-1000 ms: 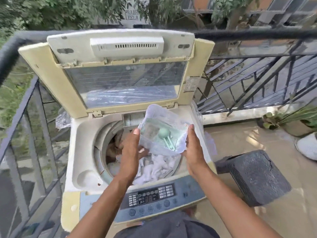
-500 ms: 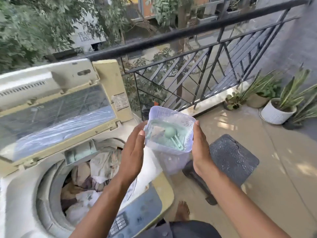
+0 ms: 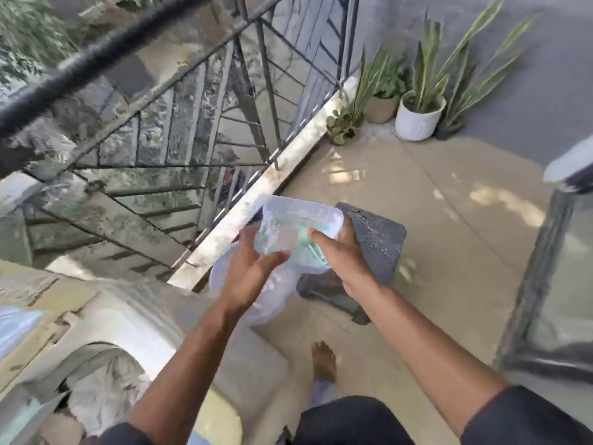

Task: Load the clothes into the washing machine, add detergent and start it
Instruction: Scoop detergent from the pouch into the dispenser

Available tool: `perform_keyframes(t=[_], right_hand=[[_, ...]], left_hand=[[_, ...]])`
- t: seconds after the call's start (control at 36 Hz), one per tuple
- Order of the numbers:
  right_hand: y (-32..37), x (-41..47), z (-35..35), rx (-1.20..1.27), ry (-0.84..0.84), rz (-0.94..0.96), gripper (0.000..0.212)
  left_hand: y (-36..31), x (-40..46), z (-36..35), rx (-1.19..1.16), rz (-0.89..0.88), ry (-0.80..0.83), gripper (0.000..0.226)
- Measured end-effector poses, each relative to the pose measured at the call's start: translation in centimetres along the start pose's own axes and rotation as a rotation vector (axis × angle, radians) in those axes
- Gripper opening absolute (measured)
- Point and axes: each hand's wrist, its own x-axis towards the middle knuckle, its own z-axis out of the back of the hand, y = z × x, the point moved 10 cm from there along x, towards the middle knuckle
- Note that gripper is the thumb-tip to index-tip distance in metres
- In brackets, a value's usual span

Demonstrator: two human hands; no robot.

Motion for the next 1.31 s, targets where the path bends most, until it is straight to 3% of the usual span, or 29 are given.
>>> perform_keyframes(t=[0.08, 0.31, 0.47, 0.64, 0.75, 0.97, 1.06, 1.14, 1.31], right_hand=[[-2.0, 2.8, 2.4, -0.007, -0.051, -0.071, 0.066], [-8.5, 9.5, 8.4, 0.018, -0.158, -0.273, 0.057], [-15.0, 14.9, 10.1, 0.122, -0.198, -0.43, 0.071], [-19.7, 19.0, 10.8, 0.192, -0.218, -0.45, 0.052], [-22.8, 20.5, 10.9, 0.229, -0.259, -0.515, 0.076], [-24.4, 21.3, 11.4, 0.159, -0.35, -0.537, 0.062], [-25.0, 21.3, 11.4, 0.155, -0.373, -0.544, 0.067], [-25.3, 21.0, 11.7, 0.135, -0.384, -0.549, 0.065], [-22.6, 19.9, 12.7, -0.084, -0.379, -0.471, 0.071]], left_hand=[[0.5, 2.7, -3.9, 0.007, 0.033, 0.064, 0.074], [4.8, 10.0, -13.1, 0.099, 0.194, 0.297, 0.072], [9.5, 15.4, -18.1, 0.182, 0.27, 0.376, 0.071], [13.9, 19.6, -21.8, 0.143, 0.339, 0.431, 0.067], [16.0, 21.3, -23.9, 0.093, 0.395, 0.479, 0.058], [17.4, 21.7, -25.7, 0.062, 0.479, 0.606, 0.092], [18.3, 21.6, -25.7, 0.075, 0.494, 0.631, 0.075], [18.4, 21.5, -25.6, 0.074, 0.499, 0.619, 0.075], [16.4, 20.1, -24.4, 0.044, 0.493, 0.529, 0.1]])
